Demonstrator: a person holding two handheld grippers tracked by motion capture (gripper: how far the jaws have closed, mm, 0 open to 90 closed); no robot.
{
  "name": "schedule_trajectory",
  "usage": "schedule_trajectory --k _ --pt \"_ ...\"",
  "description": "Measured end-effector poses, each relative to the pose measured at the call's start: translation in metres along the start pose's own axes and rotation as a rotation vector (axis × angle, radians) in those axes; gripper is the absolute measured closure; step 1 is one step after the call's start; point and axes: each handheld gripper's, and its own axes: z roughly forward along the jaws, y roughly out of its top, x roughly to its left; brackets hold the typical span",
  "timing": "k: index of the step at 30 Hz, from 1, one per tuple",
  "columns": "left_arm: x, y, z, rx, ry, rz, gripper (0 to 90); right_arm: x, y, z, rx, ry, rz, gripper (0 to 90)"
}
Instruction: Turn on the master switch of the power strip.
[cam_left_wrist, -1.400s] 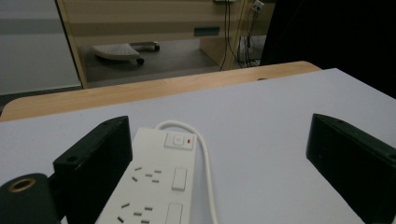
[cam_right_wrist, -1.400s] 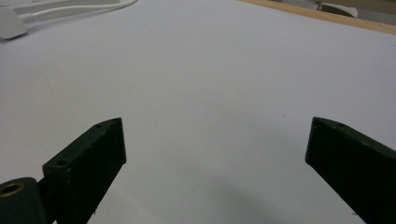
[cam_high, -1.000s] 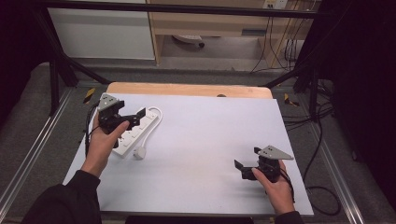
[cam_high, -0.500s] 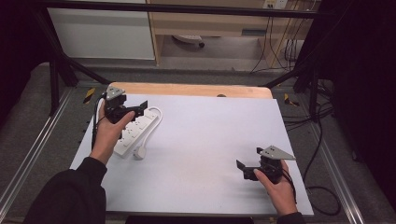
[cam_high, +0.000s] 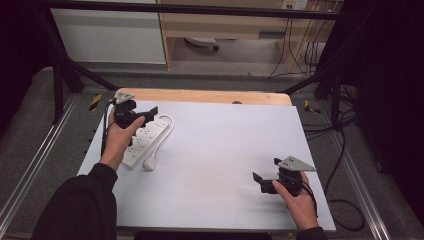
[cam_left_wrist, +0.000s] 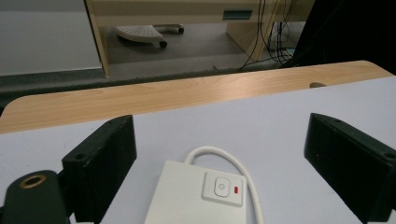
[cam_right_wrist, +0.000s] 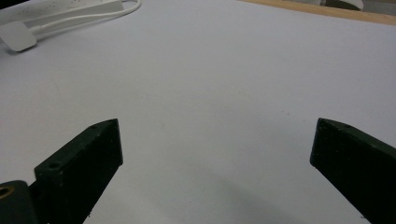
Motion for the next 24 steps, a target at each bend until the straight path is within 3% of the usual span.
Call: schedule_trajectory --k 5,11,24 --pt "0.007 -0.003 0.004 0.014 0.026 0.000 9.2 -0.002 0.003 -0.001 -0.023 -0.026 0.023 4.0" --pt "0.009 -0.008 0.009 0.052 0.021 0.003 9.5 -0.002 0.002 0.000 -0.025 -0.040 0.022 3.5" --pt "0.008 -0.017 0.024 0.111 0.034 0.013 10.3 -0.002 0.002 0.004 -0.012 -0.022 0.014 3.0"
